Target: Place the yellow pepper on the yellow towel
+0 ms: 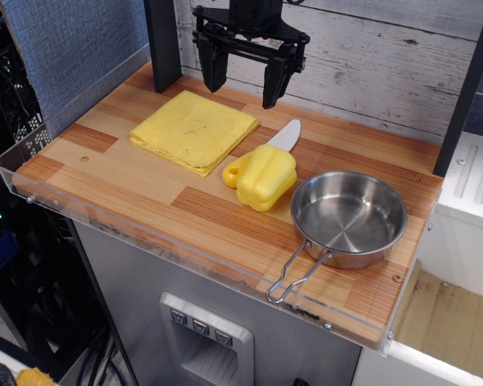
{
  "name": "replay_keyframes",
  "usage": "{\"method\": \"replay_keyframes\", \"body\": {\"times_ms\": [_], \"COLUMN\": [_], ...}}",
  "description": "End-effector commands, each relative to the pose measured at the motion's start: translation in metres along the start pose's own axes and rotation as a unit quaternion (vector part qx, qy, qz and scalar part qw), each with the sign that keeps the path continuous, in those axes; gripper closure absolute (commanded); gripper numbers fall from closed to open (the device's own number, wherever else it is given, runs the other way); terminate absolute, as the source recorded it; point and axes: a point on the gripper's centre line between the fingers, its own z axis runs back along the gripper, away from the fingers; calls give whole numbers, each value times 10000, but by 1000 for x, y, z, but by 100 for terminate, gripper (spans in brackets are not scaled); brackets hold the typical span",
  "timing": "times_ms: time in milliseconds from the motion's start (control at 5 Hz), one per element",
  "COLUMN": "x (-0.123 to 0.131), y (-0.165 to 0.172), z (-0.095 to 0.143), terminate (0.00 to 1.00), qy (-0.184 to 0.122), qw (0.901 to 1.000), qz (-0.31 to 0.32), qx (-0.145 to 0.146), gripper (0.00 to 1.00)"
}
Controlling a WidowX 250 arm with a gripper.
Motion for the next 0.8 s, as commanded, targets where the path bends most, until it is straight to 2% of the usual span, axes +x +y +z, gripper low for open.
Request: {"method": "replay_keyframes", "body": {"times_ms": [0,400,600], "x": [0,-9,-16], "y": [0,-21,-26], "z": [0,-2,-6], "terminate": [0,0,0], "qy": [0,-333,-345], "qw": [10000,9976,9969], "qz": [0,-522,-621], "qx": [0,-293,-325], "gripper": [0,0,0]}}
